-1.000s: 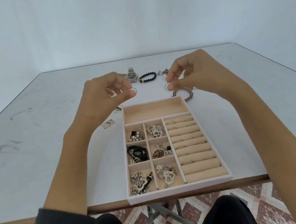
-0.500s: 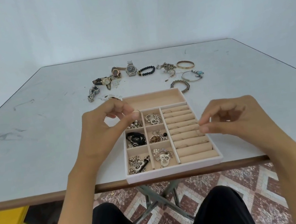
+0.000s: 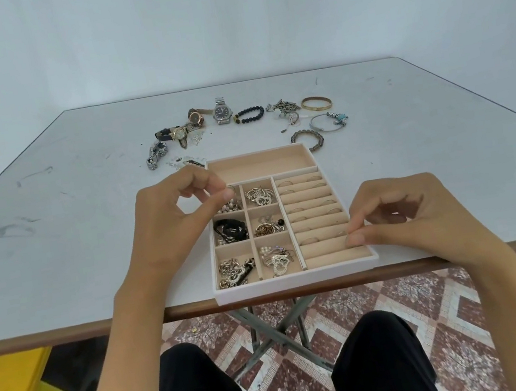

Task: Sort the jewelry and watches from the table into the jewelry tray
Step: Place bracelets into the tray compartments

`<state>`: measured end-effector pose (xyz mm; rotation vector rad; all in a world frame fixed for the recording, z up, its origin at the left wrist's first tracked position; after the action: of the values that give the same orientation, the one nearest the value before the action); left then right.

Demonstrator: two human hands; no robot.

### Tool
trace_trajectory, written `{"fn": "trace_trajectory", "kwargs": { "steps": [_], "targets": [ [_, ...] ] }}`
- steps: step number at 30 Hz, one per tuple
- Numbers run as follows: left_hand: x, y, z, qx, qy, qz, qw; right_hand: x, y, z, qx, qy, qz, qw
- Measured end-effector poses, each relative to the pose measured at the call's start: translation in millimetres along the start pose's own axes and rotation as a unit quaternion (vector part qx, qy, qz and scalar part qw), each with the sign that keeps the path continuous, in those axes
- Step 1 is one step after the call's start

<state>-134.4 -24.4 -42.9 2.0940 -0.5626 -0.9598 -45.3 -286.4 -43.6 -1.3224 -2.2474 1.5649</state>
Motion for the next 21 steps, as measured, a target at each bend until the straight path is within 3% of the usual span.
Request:
{"fn": "trace_trajectory", "kwargs": {
  "steps": [11, 21],
  "targets": [
    [0.8, 0.0, 1.1, 0.001, -0.010, -0.007, 1.000, 1.2, 4.8, 0.1, -0.024, -0.045, 0.005, 0.999],
    [1.7, -1.3, 1.5, 0.000, -0.020, -0.017, 1.000, -0.1, 5.5, -0.2, 0.003, -0.002, 0.007, 1.000]
  ]
}}
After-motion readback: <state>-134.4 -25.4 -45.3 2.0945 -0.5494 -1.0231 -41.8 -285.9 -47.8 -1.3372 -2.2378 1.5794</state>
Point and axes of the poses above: each hand's wrist, its own z-axis away from the middle knuckle, its own x-axis out of the palm, y = z × x, the point moved 3 cm from there along -z, towards the middle knuckle, and after that the axes turned 11 degrees about -x, right-handed, at the moved point
